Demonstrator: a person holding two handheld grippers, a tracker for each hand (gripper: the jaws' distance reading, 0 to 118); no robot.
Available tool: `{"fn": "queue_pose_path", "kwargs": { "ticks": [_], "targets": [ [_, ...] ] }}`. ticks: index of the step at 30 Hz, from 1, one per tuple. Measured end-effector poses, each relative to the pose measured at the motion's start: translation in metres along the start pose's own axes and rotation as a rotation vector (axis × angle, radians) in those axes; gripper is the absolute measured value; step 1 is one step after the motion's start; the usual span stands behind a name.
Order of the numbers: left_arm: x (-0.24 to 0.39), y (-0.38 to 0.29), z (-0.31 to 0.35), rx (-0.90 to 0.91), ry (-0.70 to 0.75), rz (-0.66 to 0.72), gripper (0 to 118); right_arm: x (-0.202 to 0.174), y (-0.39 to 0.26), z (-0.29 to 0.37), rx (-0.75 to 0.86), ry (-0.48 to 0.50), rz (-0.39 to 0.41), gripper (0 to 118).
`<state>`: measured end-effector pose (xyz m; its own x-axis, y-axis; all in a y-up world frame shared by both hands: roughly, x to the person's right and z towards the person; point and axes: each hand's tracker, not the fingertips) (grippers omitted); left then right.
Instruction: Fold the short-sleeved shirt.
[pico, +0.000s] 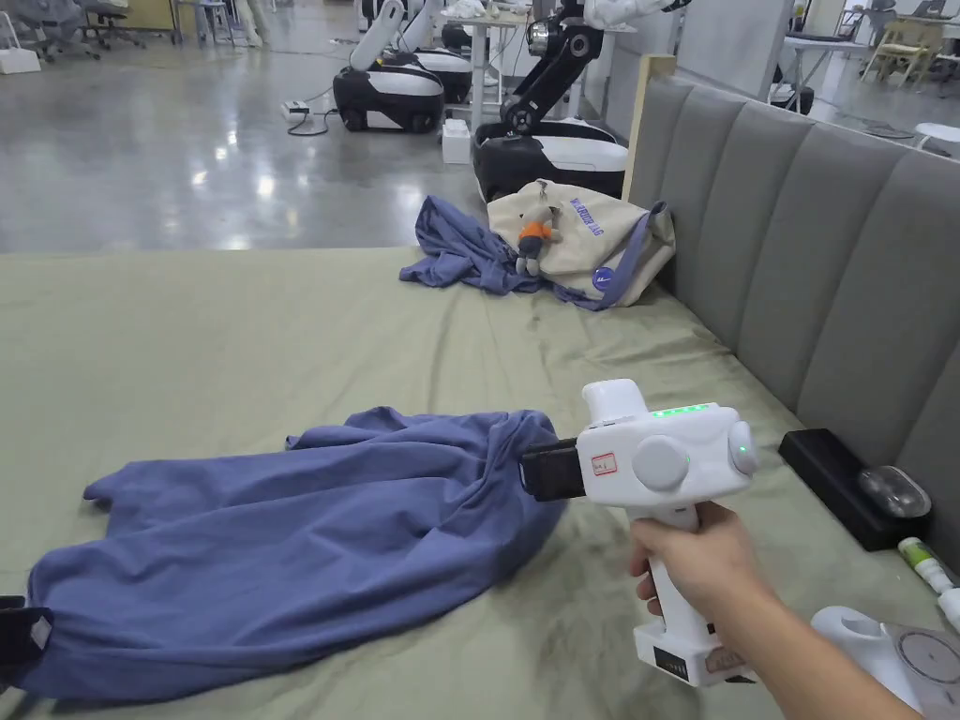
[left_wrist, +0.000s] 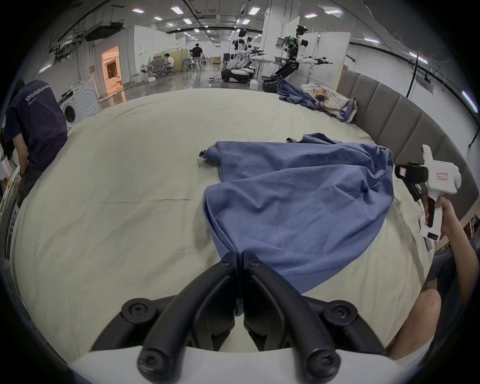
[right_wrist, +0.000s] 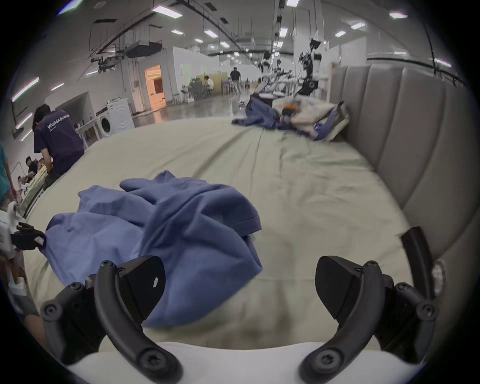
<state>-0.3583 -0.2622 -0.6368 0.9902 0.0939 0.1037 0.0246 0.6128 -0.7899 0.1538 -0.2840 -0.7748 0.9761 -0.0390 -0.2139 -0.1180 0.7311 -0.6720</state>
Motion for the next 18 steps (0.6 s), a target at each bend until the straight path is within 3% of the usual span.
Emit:
{"fn": "queue_pose_path", "kwargs": {
  "ticks": [3, 4, 5, 6, 7, 10, 14, 18],
  "targets": [
    [-0.002, 0.002, -0.006, -0.004, 0.015, -0.015, 5, 0.003, -0.001, -0.022, -0.060, 0.045, -0.016, 116],
    [-0.002, 0.002, -0.007, -0.004, 0.016, -0.010, 5, 0.002, -0.003, -0.022, -0.070, 0.045, -0.016, 109],
    [-0.002, 0.002, -0.008, -0.005, 0.011, -0.007, 5, 0.002, -0.005, -0.021, -0.065, 0.067, -0.021, 77],
    [-0.002, 0.002, -0.008, -0.003, 0.008, -0.009, 5, 0.002, -0.007, -0.020, -0.053, 0.114, -0.016, 34],
    [-0.001, 0.002, -0.009, 0.002, 0.009, -0.012, 5, 0.000, -0.008, -0.021, -0.055, 0.142, -0.024, 8],
    [0.000, 0.005, -0.011, 0.005, 0.015, -0.015, 5, -0.009, -0.012, -0.016, -0.073, 0.085, 0.050, 8],
    [0.000, 0.006, -0.010, 0.013, 0.008, -0.005, 5, -0.001, -0.009, -0.003, -0.048, 0.128, -0.073, 7],
    [0.001, 0.010, -0.005, 0.041, 0.004, -0.002, 5, -0.001, -0.005, 0.011, -0.022, 0.099, -0.037, 7]
  ]
}}
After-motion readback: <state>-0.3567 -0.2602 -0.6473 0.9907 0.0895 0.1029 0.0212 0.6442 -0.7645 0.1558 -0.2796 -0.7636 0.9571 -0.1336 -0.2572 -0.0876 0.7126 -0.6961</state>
